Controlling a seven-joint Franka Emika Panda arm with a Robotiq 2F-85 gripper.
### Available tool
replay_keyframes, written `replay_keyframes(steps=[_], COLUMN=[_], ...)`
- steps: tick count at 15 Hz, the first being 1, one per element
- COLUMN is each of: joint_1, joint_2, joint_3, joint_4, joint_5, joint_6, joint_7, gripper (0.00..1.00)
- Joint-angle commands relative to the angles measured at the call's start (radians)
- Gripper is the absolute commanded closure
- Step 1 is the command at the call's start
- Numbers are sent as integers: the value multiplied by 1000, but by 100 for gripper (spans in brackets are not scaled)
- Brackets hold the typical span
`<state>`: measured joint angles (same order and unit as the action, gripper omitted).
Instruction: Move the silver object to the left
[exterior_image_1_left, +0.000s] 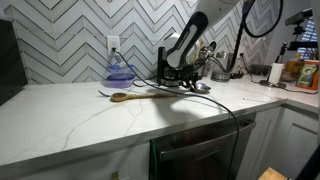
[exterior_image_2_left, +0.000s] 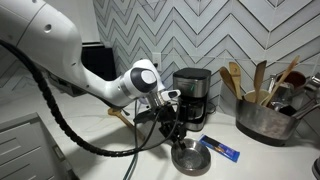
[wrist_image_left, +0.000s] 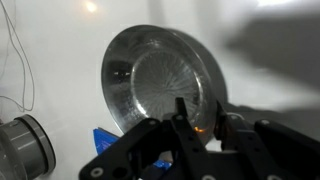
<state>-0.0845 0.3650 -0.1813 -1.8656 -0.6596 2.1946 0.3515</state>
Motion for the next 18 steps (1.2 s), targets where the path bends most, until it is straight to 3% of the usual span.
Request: replay_keyframes(steps=[1, 7, 10, 18], joint_1=[16, 22, 25, 44], joint_2=[30, 39, 42, 10], joint_3=[-16, -13, -13, -17], joint_4=[11, 16, 18, 1], joint_5=[-29, -29, -28, -64], joint_6=[16, 12, 9, -18], joint_7=[23, 18, 19, 39], gripper=[74, 86, 100, 99])
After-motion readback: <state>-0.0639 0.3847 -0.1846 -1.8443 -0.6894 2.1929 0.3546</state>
